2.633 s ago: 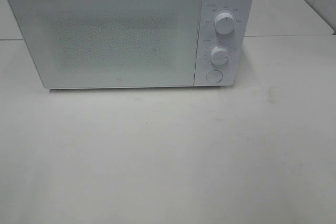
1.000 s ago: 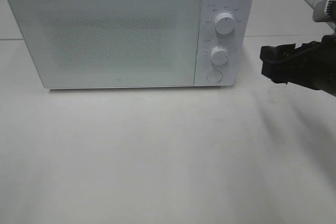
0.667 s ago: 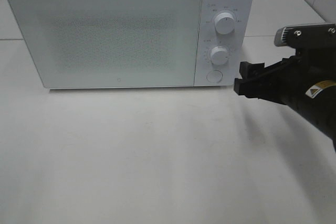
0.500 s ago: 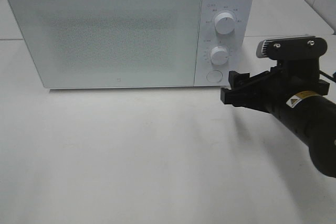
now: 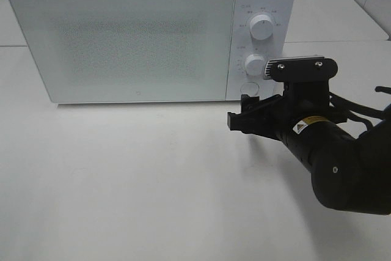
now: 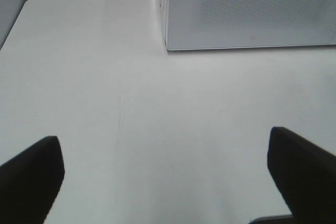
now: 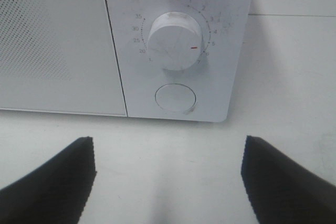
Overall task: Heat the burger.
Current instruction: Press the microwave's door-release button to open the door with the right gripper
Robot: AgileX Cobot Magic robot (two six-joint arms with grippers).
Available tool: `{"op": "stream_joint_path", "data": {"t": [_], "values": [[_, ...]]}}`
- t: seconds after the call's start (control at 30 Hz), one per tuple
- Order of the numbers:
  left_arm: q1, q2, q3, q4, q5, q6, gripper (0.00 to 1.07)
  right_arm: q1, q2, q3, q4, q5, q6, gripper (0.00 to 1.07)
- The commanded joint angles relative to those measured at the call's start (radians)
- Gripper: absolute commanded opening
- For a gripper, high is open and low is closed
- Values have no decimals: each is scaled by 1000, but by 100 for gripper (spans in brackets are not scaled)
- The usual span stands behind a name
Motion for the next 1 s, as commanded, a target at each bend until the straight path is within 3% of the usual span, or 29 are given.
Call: {"op": "stream_joint_path", "data": {"t": [0.03,0.4,0.53,0.67,0.8,0.83,0.87,1.0], "values": [[2,-14,5,3,1,0,98,4,-2,-8,3,-1,45,74],[2,-14,5,3,1,0,98,4,-2,-8,2,25,572,67],[2,-14,5,3,1,0,98,4,-2,-8,2,25,900,59],[2,-14,5,3,1,0,98,4,-2,-8,2,25,1076,53],[2,-14,5,3,1,0,98,4,-2,-8,2,24,1310,39],[2,-14,5,3,1,0,98,4,-2,-8,2,24,1401,30],[2,-14,5,3,1,0,98,4,-2,-8,2,24,1401,30],[2,-14,5,3,1,0,98,4,-2,-8,2,25,1500,8]]}}
